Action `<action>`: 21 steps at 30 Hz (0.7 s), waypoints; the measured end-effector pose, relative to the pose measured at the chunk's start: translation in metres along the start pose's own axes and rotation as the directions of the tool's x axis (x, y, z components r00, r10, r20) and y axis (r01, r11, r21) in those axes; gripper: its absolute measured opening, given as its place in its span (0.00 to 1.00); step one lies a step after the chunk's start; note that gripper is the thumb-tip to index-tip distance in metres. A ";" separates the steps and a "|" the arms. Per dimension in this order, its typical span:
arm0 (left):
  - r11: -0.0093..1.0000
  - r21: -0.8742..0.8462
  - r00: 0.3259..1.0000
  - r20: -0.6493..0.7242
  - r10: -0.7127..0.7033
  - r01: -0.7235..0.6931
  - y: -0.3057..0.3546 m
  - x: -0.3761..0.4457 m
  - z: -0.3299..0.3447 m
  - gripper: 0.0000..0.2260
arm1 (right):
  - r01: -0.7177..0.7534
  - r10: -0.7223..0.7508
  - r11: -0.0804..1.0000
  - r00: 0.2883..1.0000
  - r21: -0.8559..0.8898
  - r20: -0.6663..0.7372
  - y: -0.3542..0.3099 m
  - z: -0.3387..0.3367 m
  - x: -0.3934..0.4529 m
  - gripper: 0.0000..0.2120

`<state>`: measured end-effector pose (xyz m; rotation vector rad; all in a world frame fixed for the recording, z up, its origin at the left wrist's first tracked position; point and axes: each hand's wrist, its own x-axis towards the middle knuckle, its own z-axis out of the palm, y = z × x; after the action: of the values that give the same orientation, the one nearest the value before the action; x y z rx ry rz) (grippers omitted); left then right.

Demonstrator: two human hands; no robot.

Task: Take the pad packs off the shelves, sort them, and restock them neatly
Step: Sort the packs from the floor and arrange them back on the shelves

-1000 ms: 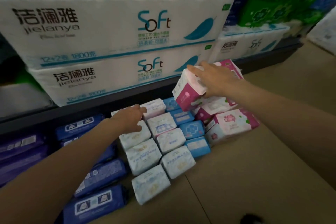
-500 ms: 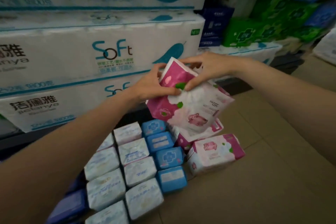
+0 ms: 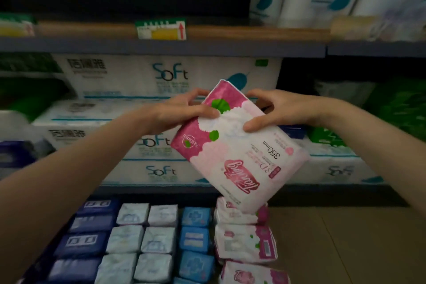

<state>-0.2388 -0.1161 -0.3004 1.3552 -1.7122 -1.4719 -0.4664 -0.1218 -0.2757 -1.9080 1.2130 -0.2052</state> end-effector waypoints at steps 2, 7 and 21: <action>0.993 0.107 0.987 -0.145 0.067 -0.052 0.011 -0.006 0.002 0.36 | 0.062 -0.060 0.998 0.996 0.031 -0.063 0.005 -0.006 -0.003 0.37; 0.980 0.106 0.856 -0.477 0.198 -0.168 -0.008 -0.034 0.003 0.46 | 0.253 -0.213 0.949 0.955 0.188 -0.208 0.012 -0.004 -0.009 0.32; 0.909 -0.088 0.886 -0.283 0.368 -0.406 0.102 -0.037 -0.061 0.41 | 0.585 -0.351 0.757 0.740 0.292 -0.574 -0.099 -0.084 -0.008 0.39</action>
<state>-0.2089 -0.1179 -0.1796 1.0021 -1.5601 -1.1124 -0.4497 -0.1454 -0.1489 -1.7435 0.8202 -1.2235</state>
